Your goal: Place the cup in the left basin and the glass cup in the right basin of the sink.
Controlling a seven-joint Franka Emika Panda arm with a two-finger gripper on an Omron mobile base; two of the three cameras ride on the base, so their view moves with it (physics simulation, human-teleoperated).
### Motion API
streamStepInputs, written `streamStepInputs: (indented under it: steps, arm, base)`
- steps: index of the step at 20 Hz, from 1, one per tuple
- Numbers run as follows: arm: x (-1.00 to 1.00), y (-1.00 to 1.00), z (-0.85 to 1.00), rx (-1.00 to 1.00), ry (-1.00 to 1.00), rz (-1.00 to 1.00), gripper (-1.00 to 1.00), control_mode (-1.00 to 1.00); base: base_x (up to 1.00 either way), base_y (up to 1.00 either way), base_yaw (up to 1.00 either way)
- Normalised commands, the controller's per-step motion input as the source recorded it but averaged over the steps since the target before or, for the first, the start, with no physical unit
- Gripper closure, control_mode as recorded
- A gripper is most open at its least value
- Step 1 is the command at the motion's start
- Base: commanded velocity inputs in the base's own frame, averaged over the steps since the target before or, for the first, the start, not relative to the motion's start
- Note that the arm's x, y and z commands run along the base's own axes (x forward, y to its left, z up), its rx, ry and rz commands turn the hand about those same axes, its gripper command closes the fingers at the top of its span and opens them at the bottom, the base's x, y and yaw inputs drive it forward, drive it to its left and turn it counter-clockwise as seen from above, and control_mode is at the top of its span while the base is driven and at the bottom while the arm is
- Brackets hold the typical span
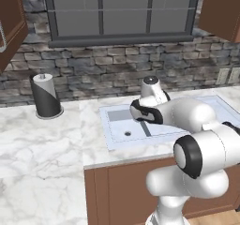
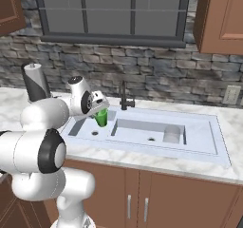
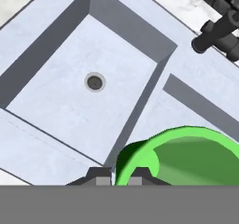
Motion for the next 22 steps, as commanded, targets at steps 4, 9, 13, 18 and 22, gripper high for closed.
streamStepInputs:
  steps: [4, 9, 13, 18, 22]
  arm:
    - [0.00, 0.36, 0.00, -0.02, 0.00, 0.00, 1.00, -1.00]
    - [0.00, 0.42, 0.00, -0.02, 0.00, 0.00, 1.00, -1.00]
    - [0.00, 0.29, 0.00, -0.01, 0.00, 0.00, 1.00, -1.00]
    - [0.10, 0.15, -0.05, 0.00, 0.00, 0.00, 1.00, -1.00]
    - [0.16, 0.02, -0.16, 0.00, 0.00, 0.00, 1.00, -1.00]
  base:
    - [0.00, 0.00, 0.00]
    - [0.00, 0.00, 0.00]
    - [0.00, 0.00, 0.00]
    - [0.00, 0.00, 0.00]
    - [0.00, 0.00, 0.00]
